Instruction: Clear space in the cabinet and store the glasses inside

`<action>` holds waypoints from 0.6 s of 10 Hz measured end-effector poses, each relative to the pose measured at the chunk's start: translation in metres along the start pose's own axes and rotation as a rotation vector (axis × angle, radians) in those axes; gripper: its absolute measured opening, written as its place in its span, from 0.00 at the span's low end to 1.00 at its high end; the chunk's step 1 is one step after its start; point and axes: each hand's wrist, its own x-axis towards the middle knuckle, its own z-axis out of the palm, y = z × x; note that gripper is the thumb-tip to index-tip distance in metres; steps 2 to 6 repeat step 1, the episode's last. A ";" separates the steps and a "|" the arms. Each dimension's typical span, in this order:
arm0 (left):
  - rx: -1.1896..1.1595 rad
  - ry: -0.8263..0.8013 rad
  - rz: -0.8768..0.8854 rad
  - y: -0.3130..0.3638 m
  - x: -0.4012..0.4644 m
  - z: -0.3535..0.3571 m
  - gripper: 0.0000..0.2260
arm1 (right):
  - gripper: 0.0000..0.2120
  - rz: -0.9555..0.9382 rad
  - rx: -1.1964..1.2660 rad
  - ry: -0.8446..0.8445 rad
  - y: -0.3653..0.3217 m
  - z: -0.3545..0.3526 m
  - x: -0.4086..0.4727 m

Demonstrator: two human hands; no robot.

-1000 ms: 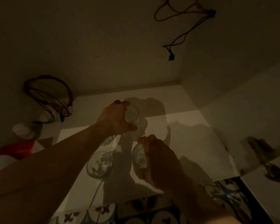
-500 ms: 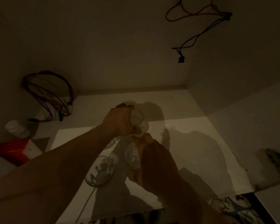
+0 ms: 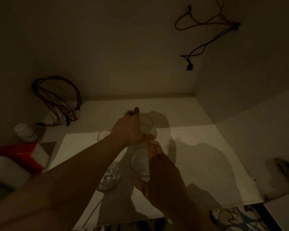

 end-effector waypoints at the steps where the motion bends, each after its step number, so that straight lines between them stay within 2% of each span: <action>1: -0.045 0.108 -0.029 -0.006 -0.012 0.000 0.54 | 0.46 0.016 0.074 0.012 0.000 -0.008 -0.001; 6: -0.045 0.108 -0.029 -0.006 -0.012 0.000 0.54 | 0.46 0.016 0.074 0.012 0.000 -0.008 -0.001</action>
